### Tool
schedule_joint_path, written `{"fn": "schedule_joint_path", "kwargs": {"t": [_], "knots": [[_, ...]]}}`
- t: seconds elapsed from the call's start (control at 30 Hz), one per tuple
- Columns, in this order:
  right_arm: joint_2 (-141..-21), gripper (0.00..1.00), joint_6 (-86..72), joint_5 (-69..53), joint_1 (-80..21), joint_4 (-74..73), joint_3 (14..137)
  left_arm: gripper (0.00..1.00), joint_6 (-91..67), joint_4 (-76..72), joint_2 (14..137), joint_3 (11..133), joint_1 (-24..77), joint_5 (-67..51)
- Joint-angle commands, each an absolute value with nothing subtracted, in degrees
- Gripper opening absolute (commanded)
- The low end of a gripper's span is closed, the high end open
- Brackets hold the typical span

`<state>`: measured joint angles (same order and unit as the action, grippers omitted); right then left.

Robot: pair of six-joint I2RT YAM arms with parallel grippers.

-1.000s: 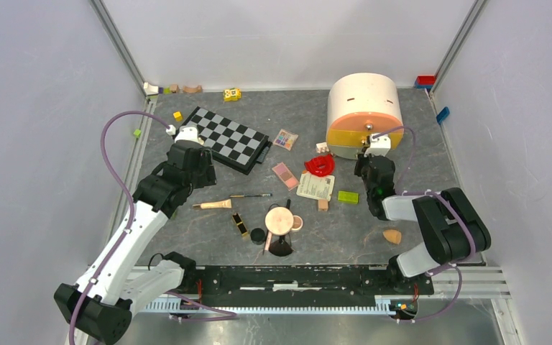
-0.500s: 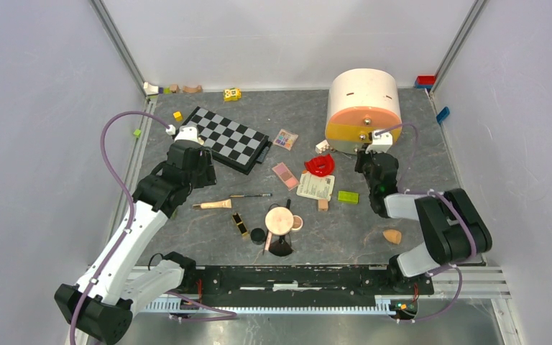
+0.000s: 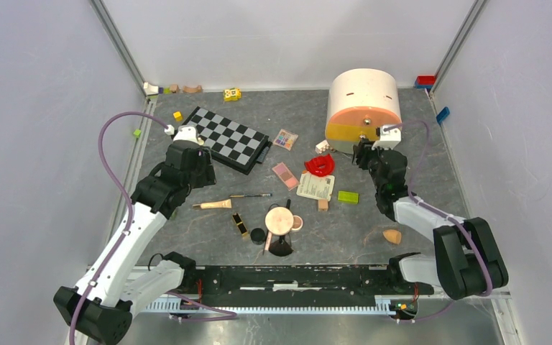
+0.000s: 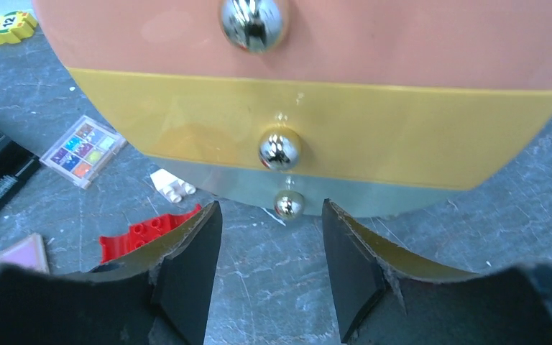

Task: Organize the makeup
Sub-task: Open the drawer in the storage box.

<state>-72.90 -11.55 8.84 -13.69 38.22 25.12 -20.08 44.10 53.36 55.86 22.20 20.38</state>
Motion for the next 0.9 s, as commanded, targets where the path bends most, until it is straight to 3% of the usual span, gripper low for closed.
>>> {"fn": "schedule_joint_path", "kwargs": {"t": [0.0, 0.33, 0.7, 0.87], "knots": [[-74.4, 0.60, -12.6, 8.1, -13.3, 34.6, 30.5, 0.68, -17.3, 42.0, 52.1, 55.5, 21.8, 19.5], [-81.3, 0.55, -13.1, 11.0, -13.1, 31.0, 38.6, 0.68, -17.3, 41.9, 51.9, 55.5, 21.6, 19.3], [-81.9, 0.19, -12.8, 8.9, -12.8, 32.2, 38.4, 0.68, -17.2, 41.7, 52.0, 55.5, 21.3, 18.9], [-78.5, 0.13, -13.3, 6.6, -12.9, 33.3, 34.3, 0.68, -17.1, 41.6, 52.1, 55.5, 21.1, 18.6]]}}
